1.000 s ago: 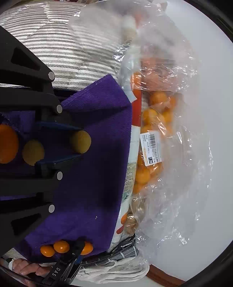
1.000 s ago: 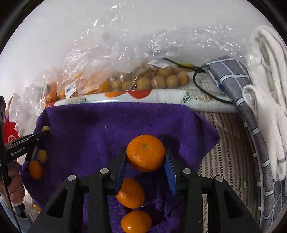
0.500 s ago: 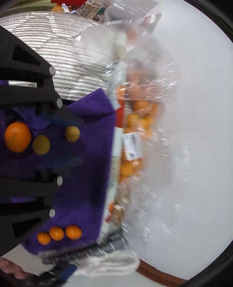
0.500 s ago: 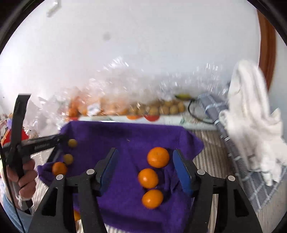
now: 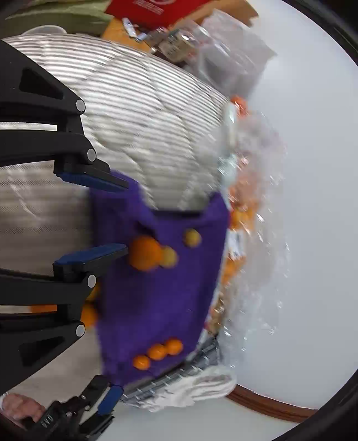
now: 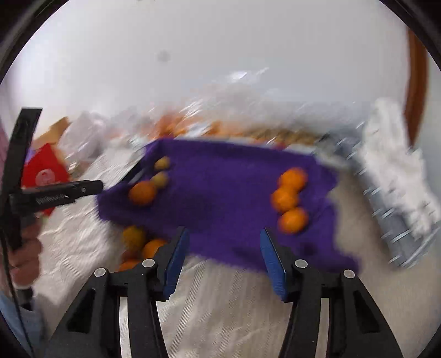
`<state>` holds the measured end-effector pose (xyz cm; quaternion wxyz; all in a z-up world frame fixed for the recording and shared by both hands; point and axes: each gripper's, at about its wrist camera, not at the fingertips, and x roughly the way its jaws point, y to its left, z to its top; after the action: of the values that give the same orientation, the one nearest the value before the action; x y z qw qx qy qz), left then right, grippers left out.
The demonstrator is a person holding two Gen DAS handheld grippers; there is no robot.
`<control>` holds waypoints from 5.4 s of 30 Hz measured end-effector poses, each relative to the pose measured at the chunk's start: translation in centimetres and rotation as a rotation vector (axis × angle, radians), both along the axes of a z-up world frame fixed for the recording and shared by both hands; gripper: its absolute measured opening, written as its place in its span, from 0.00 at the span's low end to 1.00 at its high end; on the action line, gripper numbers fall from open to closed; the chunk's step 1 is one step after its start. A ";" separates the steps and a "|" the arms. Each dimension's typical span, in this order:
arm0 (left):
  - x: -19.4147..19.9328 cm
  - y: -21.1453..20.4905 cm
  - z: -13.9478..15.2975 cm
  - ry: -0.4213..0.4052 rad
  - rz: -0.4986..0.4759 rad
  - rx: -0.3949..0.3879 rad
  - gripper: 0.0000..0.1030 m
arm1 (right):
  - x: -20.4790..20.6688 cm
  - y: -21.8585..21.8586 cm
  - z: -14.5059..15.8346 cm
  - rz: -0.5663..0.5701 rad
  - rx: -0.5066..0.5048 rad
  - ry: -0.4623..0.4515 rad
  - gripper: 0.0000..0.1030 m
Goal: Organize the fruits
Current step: 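Withdraw both grippers back toward the fruits in front of the towel, then grasp another large orange with the right gripper, then grasp a small red fruit with the left gripper while the right gripper holds the orange, then carry both fruits over the towel and lower them, then open both grippers to release the fruits on the towel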
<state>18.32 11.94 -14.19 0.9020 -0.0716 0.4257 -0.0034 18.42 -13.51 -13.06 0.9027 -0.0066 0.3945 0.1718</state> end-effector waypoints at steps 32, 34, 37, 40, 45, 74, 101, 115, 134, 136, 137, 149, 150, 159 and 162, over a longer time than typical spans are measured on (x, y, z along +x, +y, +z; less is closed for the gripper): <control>-5.3 1.0 -5.3 0.006 -0.026 0.096 0.59 | -4.1 6.9 -5.6 0.142 -0.054 0.024 0.40; -5.3 1.0 -5.3 0.003 -0.026 0.084 0.59 | -4.4 5.3 -4.9 0.108 -0.059 -0.002 0.40; -5.4 1.4 -5.3 -0.003 -0.027 0.056 0.59 | -4.8 2.2 -4.3 0.040 -0.106 -0.046 0.40; -5.4 1.5 -5.3 -0.003 -0.028 0.053 0.59 | -4.8 -1.0 -4.4 -0.020 -0.159 -0.067 0.40; -5.4 0.5 -5.2 0.010 -0.022 0.072 0.58 | -4.4 -5.5 -5.6 -0.089 -0.112 -0.016 0.40; -4.0 -8.0 -4.6 -0.057 -0.188 -0.017 0.22 | -3.9 -6.3 -7.0 -0.102 -0.097 0.041 0.40; -5.7 -3.7 -2.3 -0.223 -0.022 -0.069 0.22 | -4.3 -6.3 -6.6 -0.075 -0.050 0.032 0.40; -5.7 -1.9 1.6 -0.255 -0.020 -0.067 0.22 | -1.2 -7.0 0.9 -0.127 0.001 -0.062 0.40; 3.6 -5.3 2.1 -0.287 -0.048 -0.099 0.22 | 6.7 -4.8 -4.0 -0.065 0.151 0.074 0.40; 4.0 -5.4 1.3 -0.259 -0.054 -0.098 0.22 | 7.0 -4.3 -4.5 -0.056 0.150 0.090 0.40; 4.1 -5.5 1.1 -0.245 -0.065 -0.093 0.22 | 7.1 -4.1 -4.7 -0.056 0.144 0.092 0.40; 4.7 -4.5 -0.6 -0.161 -0.081 -0.203 0.22 | 7.5 -3.0 -5.6 -0.067 0.074 0.101 0.42; 4.7 -4.6 -0.8 -0.155 -0.088 -0.215 0.22 | 7.5 -3.1 -5.5 -0.067 0.073 0.098 0.42; 4.9 -7.0 -1.9 -0.074 -0.137 -0.143 0.22 | 6.0 -4.4 -3.6 -0.067 0.092 0.032 0.53; 5.2 -8.0 -2.5 -0.037 -0.157 -0.119 0.22 | 5.5 -5.4 -2.6 -0.088 0.105 -0.020 0.55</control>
<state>23.53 3.96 -16.67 0.9009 -0.0913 0.4121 -0.1008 23.94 -18.93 -15.62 0.9123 0.0564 0.3759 0.1524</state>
